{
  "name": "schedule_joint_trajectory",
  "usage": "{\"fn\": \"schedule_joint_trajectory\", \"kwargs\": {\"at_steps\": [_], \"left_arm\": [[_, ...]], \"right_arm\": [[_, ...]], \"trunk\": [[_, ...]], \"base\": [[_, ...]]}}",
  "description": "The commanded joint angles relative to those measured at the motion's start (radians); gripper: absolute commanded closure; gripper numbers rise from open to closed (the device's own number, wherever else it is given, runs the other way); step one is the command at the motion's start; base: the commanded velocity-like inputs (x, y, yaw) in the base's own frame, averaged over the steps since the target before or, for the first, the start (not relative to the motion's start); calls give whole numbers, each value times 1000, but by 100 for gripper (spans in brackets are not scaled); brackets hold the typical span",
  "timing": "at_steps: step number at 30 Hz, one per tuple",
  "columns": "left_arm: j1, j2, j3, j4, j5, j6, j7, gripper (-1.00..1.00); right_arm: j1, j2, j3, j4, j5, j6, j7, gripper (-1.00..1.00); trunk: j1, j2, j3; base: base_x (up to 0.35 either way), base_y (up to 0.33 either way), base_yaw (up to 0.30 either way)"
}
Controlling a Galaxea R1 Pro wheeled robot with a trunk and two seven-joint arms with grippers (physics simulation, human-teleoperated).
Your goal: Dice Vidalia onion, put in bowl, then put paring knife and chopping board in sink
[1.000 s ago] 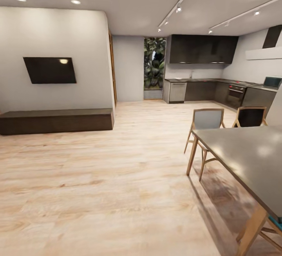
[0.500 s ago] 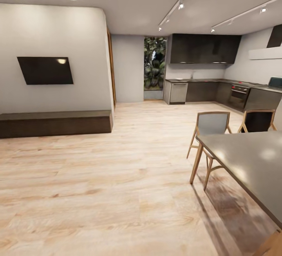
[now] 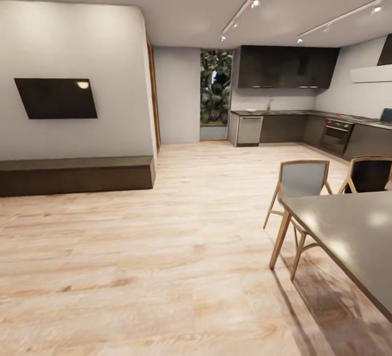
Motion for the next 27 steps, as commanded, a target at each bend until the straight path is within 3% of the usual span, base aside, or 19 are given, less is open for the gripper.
{"fn": "schedule_joint_trajectory", "kwargs": {"at_steps": [1,27], "left_arm": [[0,0,1,-1,1,-2,0,-100],[0,0,1,-1,1,-2,0,-100]], "right_arm": [[-1,0,0,1,0,-3,-1,-100],[-1,0,0,1,0,-3,-1,-100]], "trunk": [[1,0,-1],[1,0,-1]], "base": [[345,0,0],[345,0,0]]}}
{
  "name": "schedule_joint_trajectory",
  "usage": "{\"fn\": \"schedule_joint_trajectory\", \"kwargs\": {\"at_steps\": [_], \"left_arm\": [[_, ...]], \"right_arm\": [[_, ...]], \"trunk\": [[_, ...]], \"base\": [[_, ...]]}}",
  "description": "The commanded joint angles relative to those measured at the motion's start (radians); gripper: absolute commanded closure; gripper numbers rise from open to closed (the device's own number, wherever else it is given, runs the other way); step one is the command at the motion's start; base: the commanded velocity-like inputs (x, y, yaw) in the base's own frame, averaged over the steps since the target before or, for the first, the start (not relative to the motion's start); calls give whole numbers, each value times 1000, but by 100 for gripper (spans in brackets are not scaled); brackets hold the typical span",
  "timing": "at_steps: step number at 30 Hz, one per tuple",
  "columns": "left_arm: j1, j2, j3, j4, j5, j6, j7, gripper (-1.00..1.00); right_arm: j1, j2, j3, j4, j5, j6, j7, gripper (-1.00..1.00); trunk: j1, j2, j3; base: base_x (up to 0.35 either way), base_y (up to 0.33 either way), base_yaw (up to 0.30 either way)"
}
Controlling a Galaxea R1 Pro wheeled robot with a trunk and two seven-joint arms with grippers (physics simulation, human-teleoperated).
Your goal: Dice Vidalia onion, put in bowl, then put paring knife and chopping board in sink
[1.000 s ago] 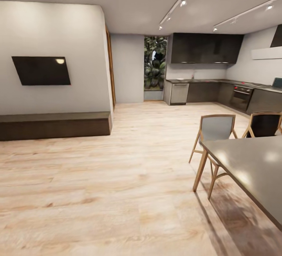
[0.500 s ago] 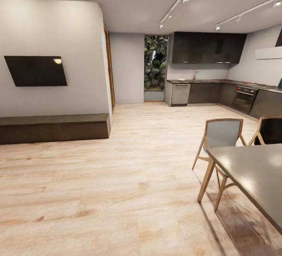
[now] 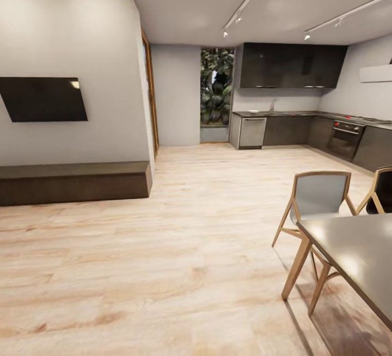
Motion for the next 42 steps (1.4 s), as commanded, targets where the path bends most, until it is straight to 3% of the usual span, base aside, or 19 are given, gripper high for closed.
{"fn": "schedule_joint_trajectory", "kwargs": {"at_steps": [1,42], "left_arm": [[0,0,1,-1,1,-2,0,-100],[0,0,1,-1,1,-2,0,-100]], "right_arm": [[0,0,0,1,0,-3,-1,-100],[0,0,0,1,0,-3,-1,-100]], "trunk": [[1,0,-1],[1,0,-1]], "base": [[345,0,0],[345,0,0]]}}
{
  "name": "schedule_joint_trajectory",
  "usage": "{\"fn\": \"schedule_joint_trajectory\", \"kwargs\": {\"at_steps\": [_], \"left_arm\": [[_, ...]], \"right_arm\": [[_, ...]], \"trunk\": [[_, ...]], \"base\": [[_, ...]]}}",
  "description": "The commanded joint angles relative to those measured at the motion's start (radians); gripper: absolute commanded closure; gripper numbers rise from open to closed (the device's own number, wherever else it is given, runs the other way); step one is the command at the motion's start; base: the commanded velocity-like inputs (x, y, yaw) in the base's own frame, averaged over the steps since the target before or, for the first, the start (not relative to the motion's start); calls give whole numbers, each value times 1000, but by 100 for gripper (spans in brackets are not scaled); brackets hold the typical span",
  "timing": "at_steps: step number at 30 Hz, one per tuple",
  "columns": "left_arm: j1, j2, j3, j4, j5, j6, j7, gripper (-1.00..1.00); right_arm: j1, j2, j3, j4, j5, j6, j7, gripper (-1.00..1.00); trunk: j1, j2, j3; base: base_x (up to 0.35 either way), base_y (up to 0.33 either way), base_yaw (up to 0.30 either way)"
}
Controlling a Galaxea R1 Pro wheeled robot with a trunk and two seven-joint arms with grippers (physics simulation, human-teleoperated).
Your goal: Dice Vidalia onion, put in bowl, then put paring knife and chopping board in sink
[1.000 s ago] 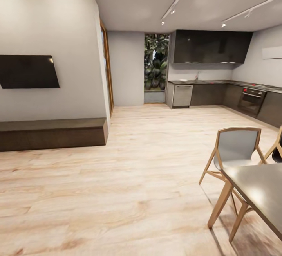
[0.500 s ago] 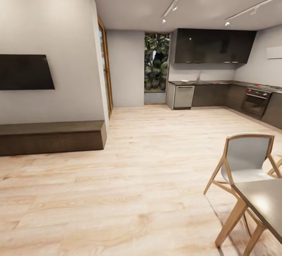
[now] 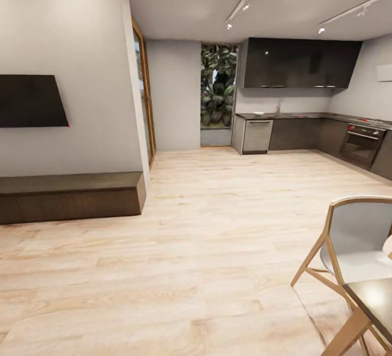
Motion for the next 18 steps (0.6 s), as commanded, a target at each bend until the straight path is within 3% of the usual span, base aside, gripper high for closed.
{"fn": "schedule_joint_trajectory", "kwargs": {"at_steps": [1,18], "left_arm": [[0,0,1,-1,1,-2,0,-100],[0,0,1,-1,1,-2,0,-100]], "right_arm": [[0,0,0,1,1,-3,-1,-100],[0,0,0,1,0,-3,0,-100]], "trunk": [[1,0,-1],[1,0,-1]], "base": [[345,0,0],[345,0,0]]}}
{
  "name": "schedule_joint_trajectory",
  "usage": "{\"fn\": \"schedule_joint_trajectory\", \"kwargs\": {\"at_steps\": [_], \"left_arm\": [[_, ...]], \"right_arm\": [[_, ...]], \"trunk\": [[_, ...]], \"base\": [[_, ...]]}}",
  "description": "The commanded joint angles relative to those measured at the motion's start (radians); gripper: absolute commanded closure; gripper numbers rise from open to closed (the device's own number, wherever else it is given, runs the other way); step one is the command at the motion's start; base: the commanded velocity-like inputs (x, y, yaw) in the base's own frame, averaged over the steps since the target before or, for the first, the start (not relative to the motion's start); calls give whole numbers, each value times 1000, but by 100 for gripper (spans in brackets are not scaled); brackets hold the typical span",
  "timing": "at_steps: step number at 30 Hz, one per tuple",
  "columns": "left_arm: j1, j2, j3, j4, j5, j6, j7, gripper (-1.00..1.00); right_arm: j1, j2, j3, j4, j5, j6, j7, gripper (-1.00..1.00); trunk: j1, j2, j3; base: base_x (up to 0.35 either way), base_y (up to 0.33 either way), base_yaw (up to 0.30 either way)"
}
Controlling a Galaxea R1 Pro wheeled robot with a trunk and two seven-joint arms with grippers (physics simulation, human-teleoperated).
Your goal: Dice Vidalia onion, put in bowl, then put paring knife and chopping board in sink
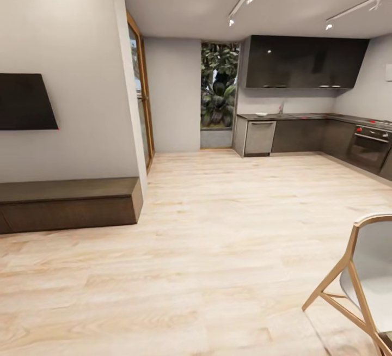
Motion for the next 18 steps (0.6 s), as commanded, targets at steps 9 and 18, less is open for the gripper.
{"fn": "schedule_joint_trajectory", "kwargs": {"at_steps": [9,18], "left_arm": [[0,0,1,-1,1,-2,0,-100],[0,0,1,-1,1,-2,0,-100]], "right_arm": [[-1,0,0,1,0,-3,0,-100],[0,0,0,1,0,-3,0,-100]], "trunk": [[1,0,-1],[1,0,-1]], "base": [[345,0,0],[345,0,0]]}}
